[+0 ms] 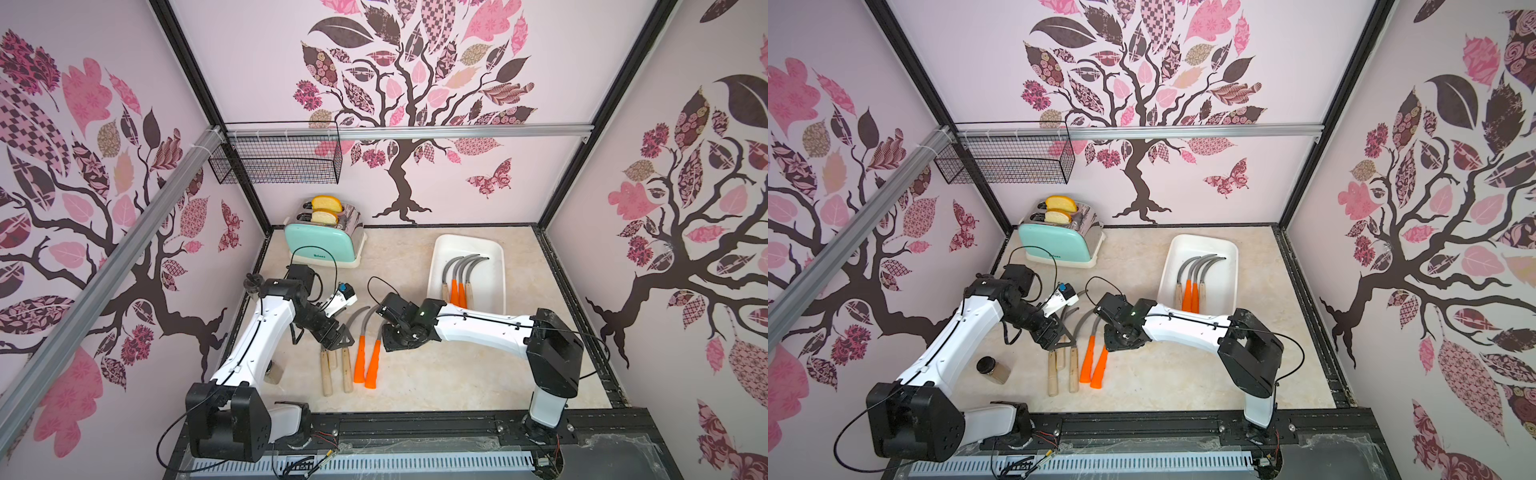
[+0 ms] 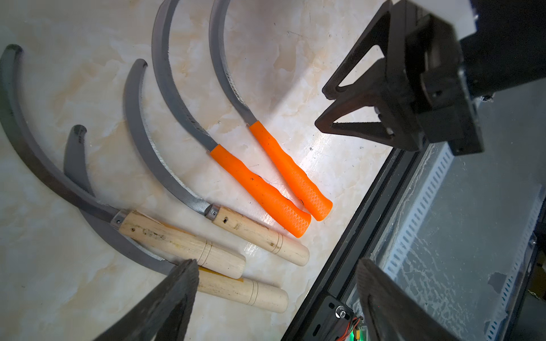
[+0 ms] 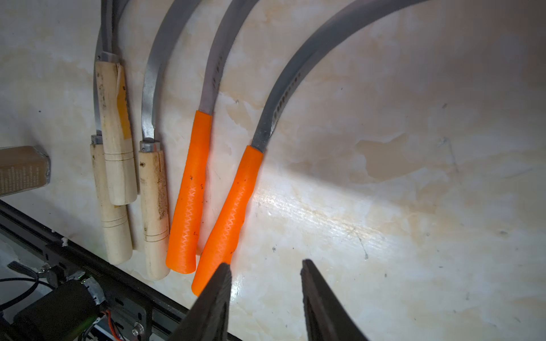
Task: Put small sickles into storage boxes
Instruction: Pick up the sickle at the center of the board.
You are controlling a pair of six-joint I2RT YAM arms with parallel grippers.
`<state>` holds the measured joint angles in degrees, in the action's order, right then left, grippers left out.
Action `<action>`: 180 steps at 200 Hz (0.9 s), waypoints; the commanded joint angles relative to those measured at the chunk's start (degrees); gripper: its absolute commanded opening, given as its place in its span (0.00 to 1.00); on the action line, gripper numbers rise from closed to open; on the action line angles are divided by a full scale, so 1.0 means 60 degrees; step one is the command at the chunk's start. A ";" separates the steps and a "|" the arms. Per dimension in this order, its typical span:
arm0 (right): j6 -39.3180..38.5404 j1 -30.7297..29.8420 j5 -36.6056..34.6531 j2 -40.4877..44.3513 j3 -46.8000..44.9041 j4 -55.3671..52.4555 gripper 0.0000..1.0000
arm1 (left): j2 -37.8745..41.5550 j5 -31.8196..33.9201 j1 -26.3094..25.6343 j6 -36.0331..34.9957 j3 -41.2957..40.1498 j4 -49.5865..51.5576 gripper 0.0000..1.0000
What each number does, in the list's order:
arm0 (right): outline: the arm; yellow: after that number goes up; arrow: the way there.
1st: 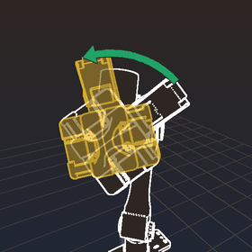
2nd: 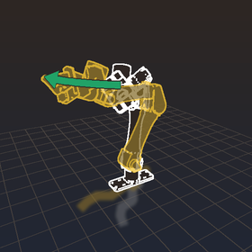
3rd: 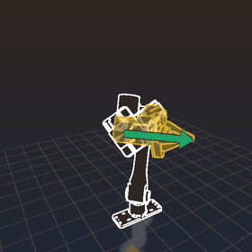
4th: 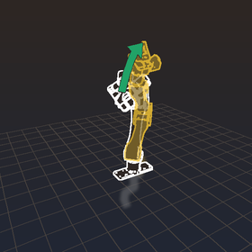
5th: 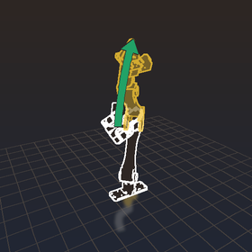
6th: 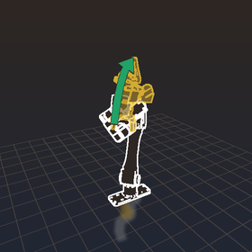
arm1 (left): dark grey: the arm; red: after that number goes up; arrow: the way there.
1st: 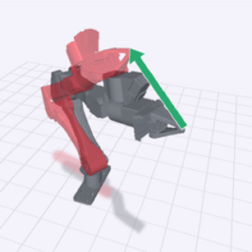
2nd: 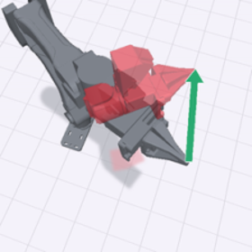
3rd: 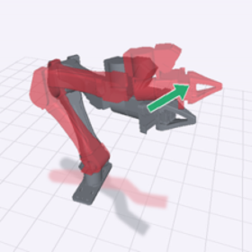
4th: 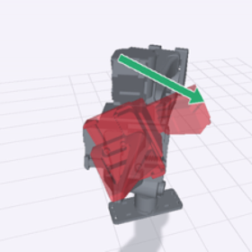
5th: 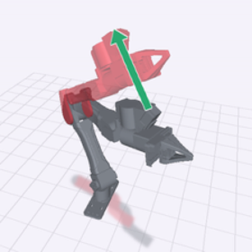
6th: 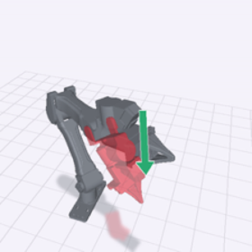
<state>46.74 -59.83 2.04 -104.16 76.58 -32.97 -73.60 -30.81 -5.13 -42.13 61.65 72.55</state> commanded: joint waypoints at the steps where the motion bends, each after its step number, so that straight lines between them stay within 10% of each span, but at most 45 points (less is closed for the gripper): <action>1: 0.0290 -0.0070 0.0236 -0.0145 0.0074 -0.0036 0.44 | 0.0265 0.0196 0.0031 -0.0372 -0.0061 -0.0077 0.88; 180: 0.0867 -0.0633 -0.0338 -0.2010 0.1688 -0.0690 0.47 | 0.1105 0.0698 0.0325 0.2395 -0.0776 -0.2489 0.93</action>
<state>51.22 -63.22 2.02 -114.76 84.42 -33.82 -67.57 -27.03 -3.36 -29.02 57.71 59.53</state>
